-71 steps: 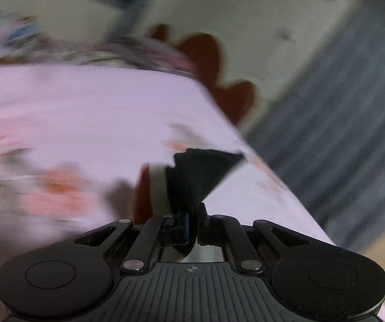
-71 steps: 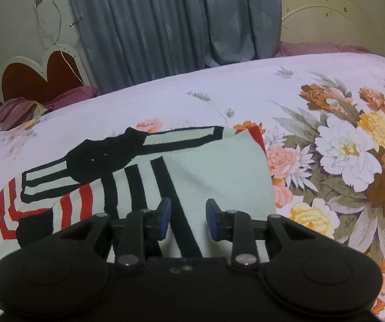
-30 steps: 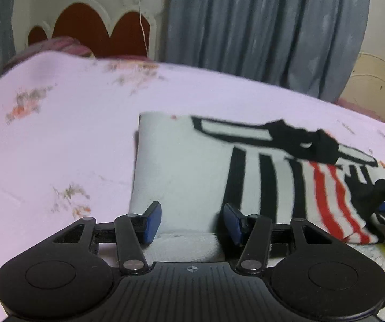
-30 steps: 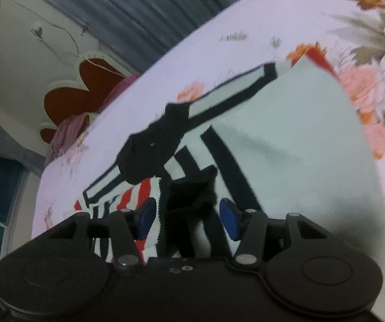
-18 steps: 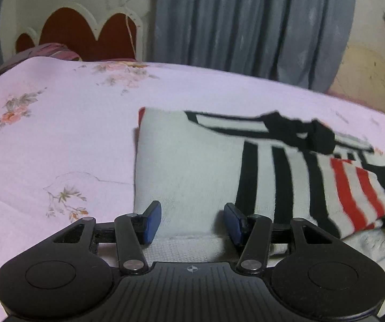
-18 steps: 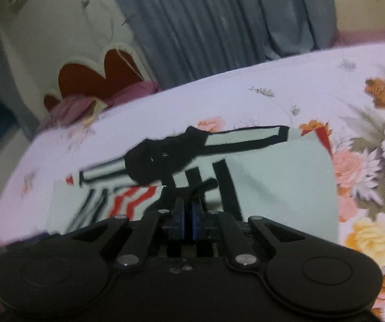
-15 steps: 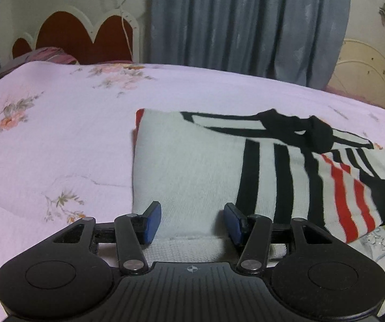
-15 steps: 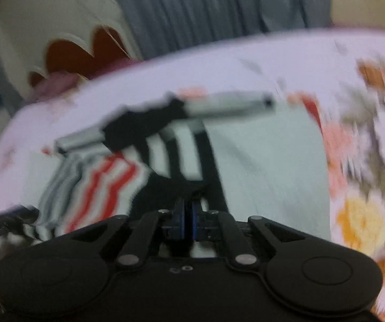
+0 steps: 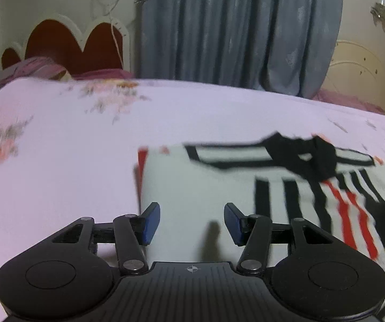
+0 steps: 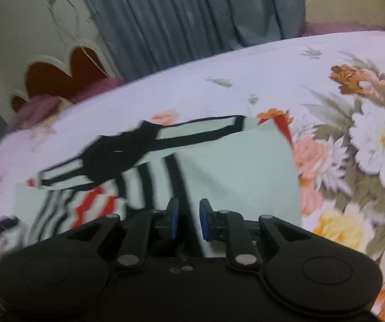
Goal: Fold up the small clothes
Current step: 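Fold the held sleeve across the body toward the right gripper, then release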
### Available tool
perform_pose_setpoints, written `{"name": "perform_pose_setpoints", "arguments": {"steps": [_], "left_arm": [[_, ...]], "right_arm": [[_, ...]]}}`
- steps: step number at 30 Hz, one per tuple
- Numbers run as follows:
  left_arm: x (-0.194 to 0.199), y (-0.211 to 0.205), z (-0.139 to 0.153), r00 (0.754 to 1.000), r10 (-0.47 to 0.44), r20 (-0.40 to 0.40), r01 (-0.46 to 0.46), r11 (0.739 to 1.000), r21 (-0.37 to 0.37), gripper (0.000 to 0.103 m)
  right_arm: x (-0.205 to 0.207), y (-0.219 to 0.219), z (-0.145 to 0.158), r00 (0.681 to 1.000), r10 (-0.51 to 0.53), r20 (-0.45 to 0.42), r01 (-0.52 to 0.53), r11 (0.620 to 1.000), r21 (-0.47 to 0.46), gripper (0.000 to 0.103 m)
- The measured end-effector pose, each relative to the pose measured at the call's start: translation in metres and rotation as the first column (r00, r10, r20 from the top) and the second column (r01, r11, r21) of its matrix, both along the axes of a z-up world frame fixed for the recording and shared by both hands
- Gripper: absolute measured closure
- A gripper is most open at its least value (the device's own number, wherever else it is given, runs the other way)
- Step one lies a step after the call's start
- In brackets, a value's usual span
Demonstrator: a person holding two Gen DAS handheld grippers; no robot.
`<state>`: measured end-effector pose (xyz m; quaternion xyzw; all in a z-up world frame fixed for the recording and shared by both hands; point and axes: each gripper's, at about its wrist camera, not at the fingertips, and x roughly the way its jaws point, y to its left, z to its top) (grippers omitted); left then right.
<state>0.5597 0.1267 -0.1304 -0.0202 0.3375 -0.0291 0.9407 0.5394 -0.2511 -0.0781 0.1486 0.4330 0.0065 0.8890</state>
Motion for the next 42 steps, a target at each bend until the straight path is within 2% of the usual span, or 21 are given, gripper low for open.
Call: {"name": "perform_pose_setpoints", "arguments": {"steps": [3, 5, 6, 7, 8, 11, 15, 18, 21, 23, 24, 25, 28, 29, 31, 33, 35, 37, 38, 40, 42], "left_arm": [[0.046, 0.005, -0.004, 0.999, -0.024, -0.035, 0.023, 0.999, -0.024, 0.05], [0.078, 0.012, -0.026, 0.992, -0.039, -0.121, 0.035, 0.999, -0.036, 0.048], [0.082, 0.019, -0.028, 0.995, -0.035, -0.098, 0.027, 0.996, -0.084, 0.046], [0.085, 0.024, -0.026, 0.994, -0.026, -0.11, 0.013, 0.993, -0.119, 0.046], [0.083, 0.026, -0.022, 0.994, -0.023, -0.111, 0.01, 0.993, -0.121, 0.046], [0.055, 0.023, -0.005, 1.0, 0.011, -0.012, -0.012, 0.998, -0.059, 0.046], [0.038, 0.005, -0.005, 1.0, -0.01, 0.007, 0.01, 0.998, -0.059, 0.046], [0.048, -0.019, -0.007, 0.998, -0.056, -0.005, 0.056, 0.998, -0.015, 0.046], [0.05, -0.036, -0.011, 0.995, -0.09, -0.033, 0.089, 0.995, -0.048, 0.046], [0.044, -0.051, -0.019, 0.993, -0.107, -0.041, 0.107, 0.994, -0.009, 0.046], [0.042, -0.055, -0.024, 0.993, -0.107, -0.056, 0.109, 0.994, 0.019, 0.046], [0.04, -0.055, -0.029, 0.992, -0.114, -0.052, 0.116, 0.992, 0.04, 0.046], [0.037, -0.037, -0.023, 0.993, -0.11, -0.029, 0.111, 0.993, 0.029, 0.046], [0.041, -0.03, -0.021, 0.995, -0.091, -0.028, 0.092, 0.995, 0.031, 0.046], [0.059, -0.011, -0.019, 0.997, -0.052, -0.051, 0.052, 0.999, -0.012, 0.046], [0.08, 0.007, -0.026, 0.994, -0.039, -0.101, 0.032, 0.997, -0.072, 0.046], [0.086, 0.017, -0.025, 0.995, -0.034, -0.094, 0.028, 0.997, -0.071, 0.046], [0.072, 0.016, -0.01, 0.997, -0.03, -0.072, 0.028, 0.999, -0.037, 0.046], [0.058, 0.015, -0.001, 0.998, -0.038, -0.043, 0.036, 0.998, -0.045, 0.046], [0.025, 0.005, 0.009, 0.999, -0.05, 0.001, 0.05, 0.994, -0.095, 0.046], [-0.008, -0.017, 0.01, 0.998, -0.058, 0.035, 0.06, 0.996, -0.073, 0.046]], "right_arm": [[0.016, -0.005, -0.006, 1.0, -0.028, -0.01, 0.028, 1.0, -0.001, 0.086], [0.02, -0.004, -0.008, 0.999, -0.035, -0.016, 0.035, 0.999, -0.01, 0.086], [0.019, -0.002, -0.01, 0.999, -0.034, -0.016, 0.034, 0.999, -0.012, 0.086], [0.019, -0.001, -0.01, 0.999, -0.036, -0.017, 0.036, 0.999, -0.013, 0.086], [0.018, 0.0, -0.01, 0.999, -0.038, -0.018, 0.038, 0.999, -0.012, 0.086], [0.017, 0.004, -0.005, 0.999, -0.047, 0.001, 0.047, 0.999, -0.014, 0.086], [0.032, 0.038, 0.003, 0.998, 0.05, 0.029, -0.049, 0.999, -0.019, 0.082], [0.051, 0.077, 0.0, 0.987, 0.158, 0.028, -0.159, 0.987, 0.029, 0.079], [0.066, 0.124, -0.011, 0.961, 0.276, 0.015, -0.276, 0.961, 0.031, 0.08], [0.071, 0.144, -0.022, 0.949, 0.314, -0.012, -0.313, 0.949, 0.033, 0.084], [0.07, 0.153, -0.027, 0.946, 0.323, -0.028, -0.323, 0.946, 0.001, 0.087], [0.069, 0.159, -0.032, 0.948, 0.317, -0.044, -0.319, 0.945, -0.067, 0.093], [0.063, 0.151, -0.031, 0.966, 0.258, -0.037, -0.26, 0.951, -0.165, 0.099], [0.063, 0.149, -0.029, 0.966, 0.255, -0.04, -0.258, 0.948, -0.185, 0.097], [0.068, 0.145, -0.032, 0.961, 0.272, -0.049, -0.276, 0.951, -0.141, 0.091], [0.073, 0.145, -0.034, 0.961, 0.272, -0.054, -0.277, 0.95, -0.143, 0.091], [0.075, 0.147, -0.035, 0.959, 0.277, -0.058, -0.283, 0.945, -0.163, 0.091], [0.074, 0.148, -0.03, 0.957, 0.282, -0.064, -0.289, 0.941, -0.177, 0.089], [0.069, 0.148, -0.023, 0.96, 0.276, -0.051, -0.281, 0.943, -0.18, 0.08], [0.057, 0.148, -0.008, 0.957, 0.289, 0.015, -0.284, 0.948, -0.142, 0.075], [0.049, 0.153, -0.004, 0.951, 0.308, 0.013, -0.305, 0.946, -0.105, 0.071]]}}
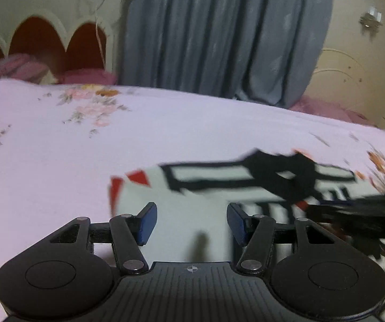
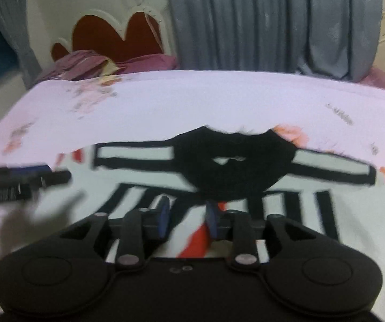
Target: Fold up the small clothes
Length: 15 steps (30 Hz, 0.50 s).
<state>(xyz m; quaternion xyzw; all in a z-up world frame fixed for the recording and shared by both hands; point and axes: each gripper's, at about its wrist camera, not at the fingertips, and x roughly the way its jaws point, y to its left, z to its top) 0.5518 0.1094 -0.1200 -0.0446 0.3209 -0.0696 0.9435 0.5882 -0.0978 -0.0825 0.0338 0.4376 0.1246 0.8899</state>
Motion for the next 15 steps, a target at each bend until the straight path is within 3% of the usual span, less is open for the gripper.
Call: {"name": "perform_pose_setpoints", "arguments": {"steps": [2, 4, 5, 7, 10, 12, 13, 15], "left_arm": [[-0.026, -0.016, -0.01, 1.0, 0.02, 0.007, -0.02, 0.999, 0.042, 0.046], [-0.036, -0.013, -0.031, 0.995, 0.057, -0.087, -0.052, 0.997, 0.059, 0.046], [-0.045, -0.01, -0.041, 0.996, 0.056, -0.073, -0.05, 0.995, 0.082, 0.046], [-0.059, -0.005, -0.039, 0.999, 0.026, -0.038, -0.021, 0.991, 0.134, 0.046], [-0.073, 0.005, -0.023, 1.0, 0.014, 0.003, -0.015, 0.993, 0.12, 0.046], [-0.074, 0.007, -0.022, 1.0, 0.013, -0.019, -0.011, 0.995, 0.104, 0.046], [-0.072, 0.007, -0.029, 0.998, 0.013, -0.054, -0.006, 0.993, 0.118, 0.046], [-0.071, 0.001, -0.031, 0.999, 0.027, -0.044, -0.02, 0.989, 0.145, 0.046]], "right_arm": [[-0.014, 0.008, -0.004, 0.999, 0.037, -0.009, -0.037, 0.999, -0.009, 0.073], [-0.027, 0.013, -0.018, 0.997, 0.064, -0.041, -0.068, 0.993, -0.096, 0.075], [-0.033, 0.007, -0.024, 0.998, 0.057, -0.035, -0.062, 0.989, -0.132, 0.076], [-0.041, -0.011, -0.021, 1.0, 0.017, -0.026, -0.02, 0.993, -0.116, 0.076], [-0.053, -0.037, -0.007, 0.999, -0.048, 0.02, 0.05, 0.99, -0.13, 0.072], [-0.059, -0.052, -0.006, 0.996, -0.087, 0.011, 0.088, 0.987, -0.135, 0.074], [-0.058, -0.06, -0.013, 0.994, -0.109, -0.028, 0.104, 0.981, -0.162, 0.077], [-0.061, -0.072, -0.019, 0.992, -0.122, -0.035, 0.116, 0.981, -0.156, 0.078]]}}
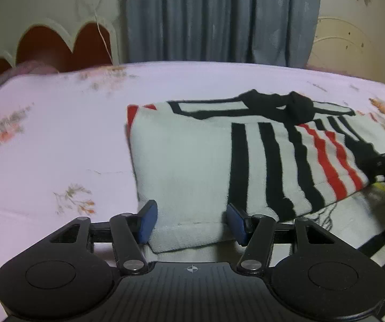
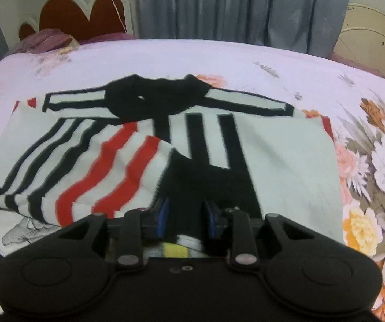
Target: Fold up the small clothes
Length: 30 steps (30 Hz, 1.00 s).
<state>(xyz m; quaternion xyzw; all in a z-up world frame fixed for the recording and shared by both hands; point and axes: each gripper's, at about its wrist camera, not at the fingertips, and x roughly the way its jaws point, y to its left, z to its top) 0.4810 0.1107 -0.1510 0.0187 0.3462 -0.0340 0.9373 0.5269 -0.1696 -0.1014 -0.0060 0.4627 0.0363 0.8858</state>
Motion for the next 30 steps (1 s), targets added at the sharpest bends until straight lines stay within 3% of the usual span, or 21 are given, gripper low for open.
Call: {"name": "perform_pose_setpoints", "arguments": {"steps": [3, 4, 6, 10, 12, 13, 15, 19, 26, 30], "left_arm": [[-0.013, -0.002, 0.019, 0.997, 0.01, 0.076, -0.005, 0.998, -0.059, 0.046], [-0.011, -0.006, 0.017, 0.998, 0.004, 0.056, -0.002, 0.999, -0.04, 0.046], [-0.001, -0.011, 0.0, 0.999, -0.01, -0.032, 0.01, 1.0, -0.023, 0.046], [-0.002, -0.012, 0.001, 1.0, -0.002, -0.015, 0.002, 1.0, -0.016, 0.046], [-0.005, -0.008, 0.003, 1.0, 0.01, -0.01, -0.01, 0.999, -0.039, 0.046], [-0.003, -0.007, 0.0, 1.0, 0.007, -0.025, -0.007, 0.999, -0.039, 0.046], [-0.001, -0.012, -0.004, 1.0, -0.002, -0.025, 0.002, 1.0, -0.013, 0.046], [-0.001, -0.021, -0.005, 1.0, 0.005, -0.028, -0.004, 1.0, 0.025, 0.046], [0.002, -0.034, -0.002, 0.999, 0.021, -0.046, -0.016, 0.995, 0.096, 0.046], [0.002, -0.038, -0.003, 0.998, 0.029, -0.048, -0.023, 0.993, 0.12, 0.045]], "right_arm": [[-0.008, -0.002, 0.016, 0.999, -0.032, 0.039, 0.032, 0.999, -0.006, 0.079], [-0.011, -0.003, 0.018, 0.998, -0.027, 0.058, 0.027, 1.0, -0.002, 0.08], [-0.007, -0.005, 0.007, 0.999, -0.038, -0.005, 0.038, 0.999, -0.033, 0.082], [-0.005, -0.008, 0.008, 0.998, -0.061, -0.009, 0.061, 0.998, -0.018, 0.082], [-0.014, -0.005, 0.021, 0.996, -0.045, 0.073, 0.046, 0.999, -0.021, 0.079], [-0.014, -0.005, 0.019, 0.997, -0.04, 0.061, 0.042, 0.999, -0.035, 0.079], [-0.01, -0.009, 0.001, 0.999, -0.041, -0.03, 0.039, 0.998, -0.042, 0.075], [-0.007, -0.02, 0.0, 0.997, -0.073, -0.03, 0.073, 0.997, 0.02, 0.075], [-0.011, -0.024, 0.002, 0.998, -0.061, -0.026, 0.062, 0.998, 0.026, 0.063], [-0.014, -0.031, 0.001, 0.998, -0.049, -0.026, 0.05, 0.997, 0.052, 0.063]]}}
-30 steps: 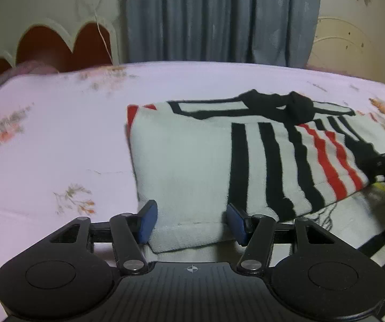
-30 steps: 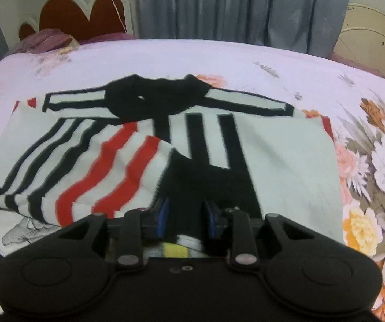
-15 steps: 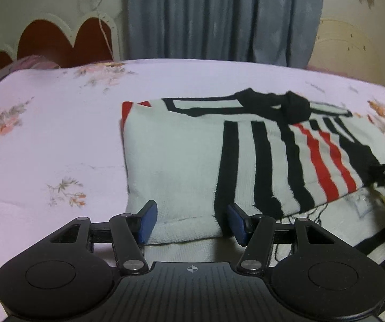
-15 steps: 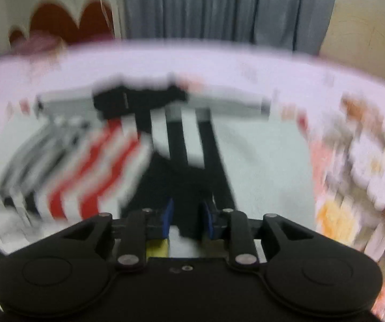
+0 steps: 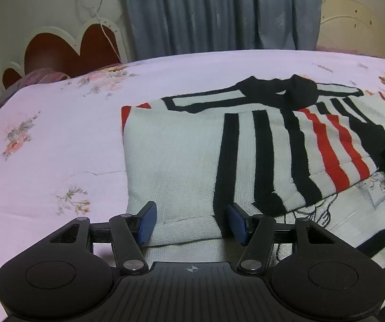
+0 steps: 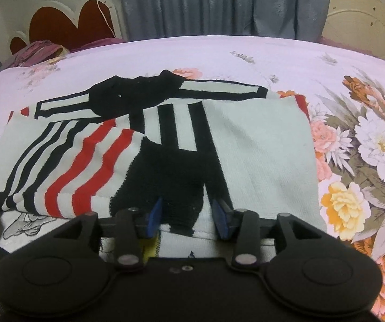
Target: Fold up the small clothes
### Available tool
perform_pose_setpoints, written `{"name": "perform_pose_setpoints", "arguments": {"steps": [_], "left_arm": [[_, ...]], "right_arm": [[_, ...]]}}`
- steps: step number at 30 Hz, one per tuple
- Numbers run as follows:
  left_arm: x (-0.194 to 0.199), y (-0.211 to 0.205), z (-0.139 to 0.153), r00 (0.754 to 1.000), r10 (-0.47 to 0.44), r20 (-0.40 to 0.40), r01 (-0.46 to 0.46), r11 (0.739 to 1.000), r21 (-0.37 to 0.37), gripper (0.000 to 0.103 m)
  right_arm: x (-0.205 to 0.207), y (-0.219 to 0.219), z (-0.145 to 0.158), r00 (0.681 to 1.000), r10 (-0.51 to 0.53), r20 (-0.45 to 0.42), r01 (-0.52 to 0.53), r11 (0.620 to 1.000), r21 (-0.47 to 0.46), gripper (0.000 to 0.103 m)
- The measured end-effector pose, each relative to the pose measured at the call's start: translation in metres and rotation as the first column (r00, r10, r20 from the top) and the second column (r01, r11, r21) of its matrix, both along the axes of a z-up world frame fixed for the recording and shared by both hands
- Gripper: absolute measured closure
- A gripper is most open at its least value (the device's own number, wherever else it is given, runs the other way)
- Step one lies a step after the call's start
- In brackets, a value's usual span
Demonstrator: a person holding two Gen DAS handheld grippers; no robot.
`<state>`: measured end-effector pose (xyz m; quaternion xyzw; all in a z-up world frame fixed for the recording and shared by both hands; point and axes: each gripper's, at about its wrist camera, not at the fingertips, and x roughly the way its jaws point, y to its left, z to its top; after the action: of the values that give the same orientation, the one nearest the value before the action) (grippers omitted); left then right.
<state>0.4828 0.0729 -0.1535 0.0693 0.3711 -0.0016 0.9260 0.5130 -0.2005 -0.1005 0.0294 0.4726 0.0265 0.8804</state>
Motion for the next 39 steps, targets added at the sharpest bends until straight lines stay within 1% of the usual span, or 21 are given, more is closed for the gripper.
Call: {"name": "perform_pose_setpoints", "arguments": {"steps": [3, 8, 10, 11, 12, 13, 15, 16, 17, 20, 22, 23, 24, 25, 26, 29, 33, 35, 36, 37, 39], "left_arm": [[-0.001, -0.004, -0.001, 1.0, 0.006, 0.0, -0.006, 1.0, 0.016, 0.044], [0.001, -0.009, 0.0, 1.0, 0.011, -0.013, -0.01, 0.999, 0.049, 0.041], [0.0, -0.012, 0.006, 1.0, 0.017, -0.002, -0.017, 0.998, 0.067, 0.039], [-0.002, -0.012, 0.009, 0.999, 0.026, 0.024, -0.027, 0.997, 0.073, 0.039], [-0.005, -0.011, 0.013, 0.998, 0.039, 0.059, -0.042, 0.997, 0.06, 0.039], [-0.006, -0.007, 0.015, 0.997, 0.04, 0.068, -0.041, 0.999, 0.016, 0.039], [0.0, -0.005, 0.007, 0.999, 0.049, 0.001, -0.049, 0.998, -0.032, 0.039], [0.002, -0.004, 0.0, 0.999, 0.048, -0.022, -0.048, 0.998, -0.043, 0.039], [0.002, -0.004, -0.003, 0.999, 0.039, -0.016, -0.039, 0.998, -0.041, 0.038], [0.0, -0.002, 0.003, 0.999, 0.046, -0.016, -0.047, 0.998, -0.049, 0.038], [-0.009, 0.003, 0.011, 0.997, 0.071, 0.002, -0.071, 0.995, -0.066, 0.036], [-0.015, 0.005, 0.014, 0.997, 0.076, 0.012, -0.075, 0.995, -0.07, 0.03], [-0.024, 0.01, 0.015, 0.996, 0.087, 0.022, -0.086, 0.994, -0.064, 0.014], [-0.035, 0.013, 0.015, 0.994, 0.101, 0.034, -0.099, 0.994, -0.051, 0.004], [-0.047, 0.018, 0.015, 0.994, 0.1, 0.042, -0.098, 0.994, -0.048, 0.003], [-0.077, 0.036, 0.014, 0.995, 0.102, 0.007, -0.102, 0.992, -0.069, 0.003], [-0.121, 0.056, 0.011, 0.992, 0.123, -0.026, -0.125, 0.98, -0.151, 0.004], [-0.14, 0.061, 0.007, 0.991, 0.124, -0.048, -0.131, 0.974, -0.185, 0.013], [-0.145, 0.061, 0.004, 0.991, 0.12, -0.065, -0.131, 0.971, -0.198, 0.019], [-0.153, 0.061, 0.001, 0.99, 0.12, -0.077, -0.134, 0.969, -0.209, 0.023], [-0.164, 0.06, -0.003, 0.988, 0.123, -0.092, -0.141, 0.964, -0.225, 0.023]], "right_arm": [[0.0, -0.003, -0.001, 1.0, 0.008, -0.001, -0.008, 1.0, 0.017, 0.063], [0.001, -0.002, 0.0, 1.0, 0.028, -0.01, -0.028, 1.0, 0.009, 0.063], [0.001, 0.002, 0.004, 0.999, 0.04, -0.009, -0.04, 0.999, -0.02, 0.064], [0.0, 0.005, 0.007, 0.999, 0.047, 0.008, -0.047, 0.998, -0.041, 0.065], [-0.004, 0.005, 0.011, 0.998, 0.039, 0.054, -0.036, 0.998, -0.053, 0.064], [-0.006, 0.003, 0.011, 0.997, 0.028, 0.075, -0.025, 0.999, -0.039, 0.067], [-0.005, -0.001, -0.002, 0.999, 0.027, 0.019, -0.026, 1.0, -0.009, 0.07], [-0.007, -0.001, -0.004, 0.998, 0.036, 0.043, -0.036, 0.999, -0.014, 0.069], [-0.007, 0.0, -0.004, 0.998, 0.043, 0.043, -0.043, 0.999, -0.019, 0.068], [-0.004, -0.002, 0.002, 0.999, 0.038, 0.022, -0.038, 0.999, -0.01, 0.067], [-0.01, -0.004, 0.011, 0.998, 0.042, 0.044, -0.041, 0.999, -0.015, 0.061], [-0.016, -0.007, 0.015, 0.998, 0.041, 0.053, -0.04, 0.999, -0.019, 0.057], [-0.022, -0.012, 0.02, 0.997, 0.039, 0.06, -0.038, 0.999, -0.018, 0.056], [-0.029, -0.018, 0.023, 0.997, 0.037, 0.067, -0.036, 0.999, -0.01, 0.053], [-0.038, -0.025, 0.027, 0.997, 0.034, 0.072, -0.034, 0.999, 0.003, 0.051], [-0.072, -0.054, 0.033, 0.998, 0.002, 0.069, -0.004, 0.999, 0.038, 0.051], [-0.124, -0.099, 0.033, 0.996, -0.074, 0.041, 0.068, 0.988, 0.14, 0.051], [-0.146, -0.113, 0.031, 0.994, -0.102, 0.027, 0.096, 0.982, 0.162, 0.051], [-0.157, -0.118, 0.03, 0.994, -0.11, 0.02, 0.105, 0.979, 0.175, 0.051], [-0.167, -0.123, 0.029, 0.993, -0.117, 0.013, 0.112, 0.976, 0.189, 0.051], [-0.185, -0.128, 0.027, 0.992, -0.123, 0.005, 0.12, 0.97, 0.214, 0.051]]}}
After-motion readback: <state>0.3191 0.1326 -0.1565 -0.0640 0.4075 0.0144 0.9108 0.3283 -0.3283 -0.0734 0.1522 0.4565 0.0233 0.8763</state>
